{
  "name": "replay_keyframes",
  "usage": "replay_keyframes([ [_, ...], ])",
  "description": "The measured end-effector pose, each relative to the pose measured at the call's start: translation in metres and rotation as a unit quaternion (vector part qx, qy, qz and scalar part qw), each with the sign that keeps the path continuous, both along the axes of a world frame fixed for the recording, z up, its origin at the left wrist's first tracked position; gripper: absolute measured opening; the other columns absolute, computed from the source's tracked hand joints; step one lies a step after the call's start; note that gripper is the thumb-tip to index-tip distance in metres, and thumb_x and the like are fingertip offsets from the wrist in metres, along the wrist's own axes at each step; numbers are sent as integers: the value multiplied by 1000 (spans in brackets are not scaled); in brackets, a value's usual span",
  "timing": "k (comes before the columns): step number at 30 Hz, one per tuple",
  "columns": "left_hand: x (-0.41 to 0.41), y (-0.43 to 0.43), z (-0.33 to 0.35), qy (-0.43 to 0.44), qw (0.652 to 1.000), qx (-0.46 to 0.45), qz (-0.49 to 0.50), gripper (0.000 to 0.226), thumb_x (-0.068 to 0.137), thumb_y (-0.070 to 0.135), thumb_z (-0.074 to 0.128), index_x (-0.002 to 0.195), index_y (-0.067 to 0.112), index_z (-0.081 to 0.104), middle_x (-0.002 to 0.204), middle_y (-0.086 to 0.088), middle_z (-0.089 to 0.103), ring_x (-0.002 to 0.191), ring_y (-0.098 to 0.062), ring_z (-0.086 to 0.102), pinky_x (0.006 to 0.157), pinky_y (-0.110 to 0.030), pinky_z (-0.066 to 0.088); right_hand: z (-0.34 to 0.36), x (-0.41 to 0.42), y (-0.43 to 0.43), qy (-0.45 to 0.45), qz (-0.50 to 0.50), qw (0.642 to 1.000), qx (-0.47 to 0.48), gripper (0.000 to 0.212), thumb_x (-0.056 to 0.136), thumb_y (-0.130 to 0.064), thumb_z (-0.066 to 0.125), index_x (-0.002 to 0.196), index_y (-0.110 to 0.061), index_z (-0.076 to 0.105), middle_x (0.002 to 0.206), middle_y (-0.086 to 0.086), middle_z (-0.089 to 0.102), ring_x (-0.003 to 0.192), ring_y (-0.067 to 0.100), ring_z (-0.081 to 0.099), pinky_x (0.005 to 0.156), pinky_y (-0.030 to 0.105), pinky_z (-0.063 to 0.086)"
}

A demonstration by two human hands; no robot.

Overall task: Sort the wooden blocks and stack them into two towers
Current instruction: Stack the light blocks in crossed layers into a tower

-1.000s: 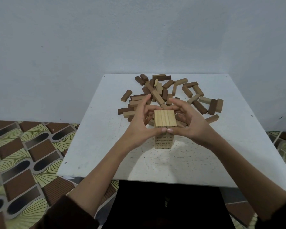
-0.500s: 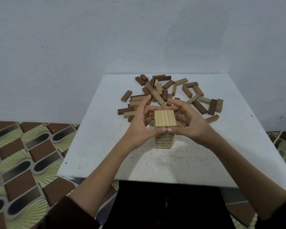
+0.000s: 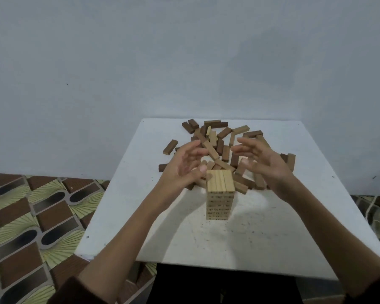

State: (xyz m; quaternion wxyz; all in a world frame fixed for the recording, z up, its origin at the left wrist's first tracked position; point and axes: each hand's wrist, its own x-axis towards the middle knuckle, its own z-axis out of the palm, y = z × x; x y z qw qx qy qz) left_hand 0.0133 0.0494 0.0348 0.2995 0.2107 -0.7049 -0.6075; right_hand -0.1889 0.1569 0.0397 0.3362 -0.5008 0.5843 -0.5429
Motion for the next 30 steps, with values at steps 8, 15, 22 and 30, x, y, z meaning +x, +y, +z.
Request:
replay_keyframes([
  [8, -44, -60, -13, -103, 990, -86, 39, 28, 92, 10, 57, 120, 14, 56, 119, 3, 60, 112, -5, 54, 99, -21, 44, -14, -39, -79, 171, -67, 979, 91, 29, 89, -13, 61, 116, -24, 58, 119, -9, 59, 106, 9, 57, 88, 23, 46],
  [15, -103, -129, -42, -238, 945, -214, 63, 25, 90, 8, 57, 115, 8, 60, 115, -3, 57, 106, -15, 51, 84, -12, 34, -47, -54, -165, 398, -13, 911, 108, 40, 83, 4, 50, 123, -4, 57, 130, 11, 53, 119, 29, 46, 101, 33, 35],
  [22, -149, -177, -53, -296, 916, -263, 66, 21, 88, 3, 57, 108, -1, 61, 111, -13, 56, 106, -25, 51, 78, -16, 31, -58, -82, -188, 576, -50, 786, 220, 38, 88, -48, 51, 103, -16, 64, 115, -1, 56, 116, 21, 39, 94, 41, 35],
  [30, -180, -194, -73, -337, 884, -302, 117, 22, 93, 21, 54, 91, 1, 61, 100, -13, 54, 100, -25, 49, 83, -31, 42, -65, -103, -213, 440, -72, 878, 174, 15, 84, -6, 50, 87, -5, 64, 97, 8, 59, 100, 25, 51, 77, 33, 43],
])
